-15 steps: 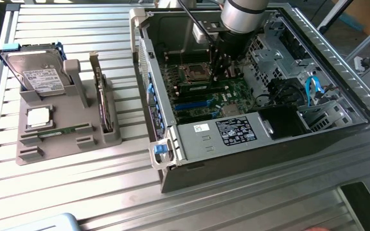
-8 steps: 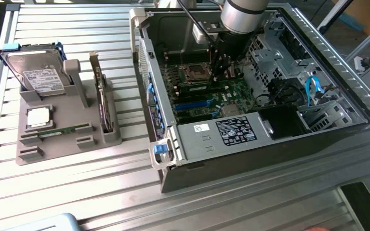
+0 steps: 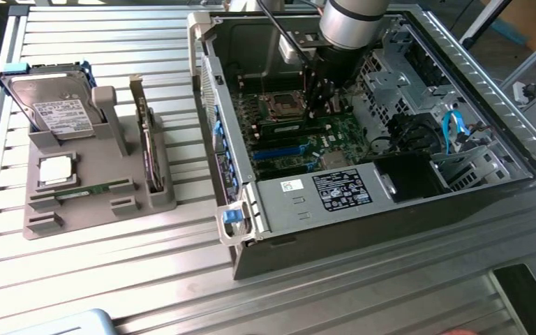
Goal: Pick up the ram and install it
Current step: 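Insert the ram into the slot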
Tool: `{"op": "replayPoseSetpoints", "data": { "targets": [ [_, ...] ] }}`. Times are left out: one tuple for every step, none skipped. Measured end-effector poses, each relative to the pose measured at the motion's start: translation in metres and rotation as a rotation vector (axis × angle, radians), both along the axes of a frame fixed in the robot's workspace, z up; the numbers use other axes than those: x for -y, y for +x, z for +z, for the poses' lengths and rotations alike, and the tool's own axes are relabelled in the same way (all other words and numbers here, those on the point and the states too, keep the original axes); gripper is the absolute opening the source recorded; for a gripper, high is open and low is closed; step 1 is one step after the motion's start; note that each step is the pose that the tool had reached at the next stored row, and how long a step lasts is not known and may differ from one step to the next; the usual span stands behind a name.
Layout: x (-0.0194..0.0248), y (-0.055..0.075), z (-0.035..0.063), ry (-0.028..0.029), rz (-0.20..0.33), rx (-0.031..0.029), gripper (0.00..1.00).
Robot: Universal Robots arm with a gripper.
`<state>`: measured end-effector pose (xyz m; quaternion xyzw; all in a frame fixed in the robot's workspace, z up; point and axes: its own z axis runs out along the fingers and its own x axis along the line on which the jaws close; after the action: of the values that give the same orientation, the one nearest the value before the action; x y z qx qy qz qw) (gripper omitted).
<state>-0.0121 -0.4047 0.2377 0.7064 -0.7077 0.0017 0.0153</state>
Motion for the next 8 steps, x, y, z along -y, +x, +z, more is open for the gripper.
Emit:
{"op": "replayPoseSetpoints", "data": {
  "targets": [
    [0.0, 0.0, 0.0, -0.0001, -0.001, 0.0, 0.12],
    [0.0, 0.0, 0.0, -0.0001, -0.002, 0.0, 0.12],
    [0.0, 0.0, 0.0, 0.0, -0.003, 0.0001, 0.12],
    [0.0, 0.0, 0.0, 0.0, -0.003, 0.0001, 0.12],
    [0.0, 0.0, 0.0, 0.0001, -0.004, 0.0, 0.12],
    [0.0, 0.0, 0.0, 0.0, -0.005, 0.0, 0.12],
    [0.0, 0.0, 0.0, 0.0, -0.006, 0.0, 0.12],
    [0.0, 0.0, 0.0, 0.0, -0.006, 0.0, 0.12]
  ]
}}
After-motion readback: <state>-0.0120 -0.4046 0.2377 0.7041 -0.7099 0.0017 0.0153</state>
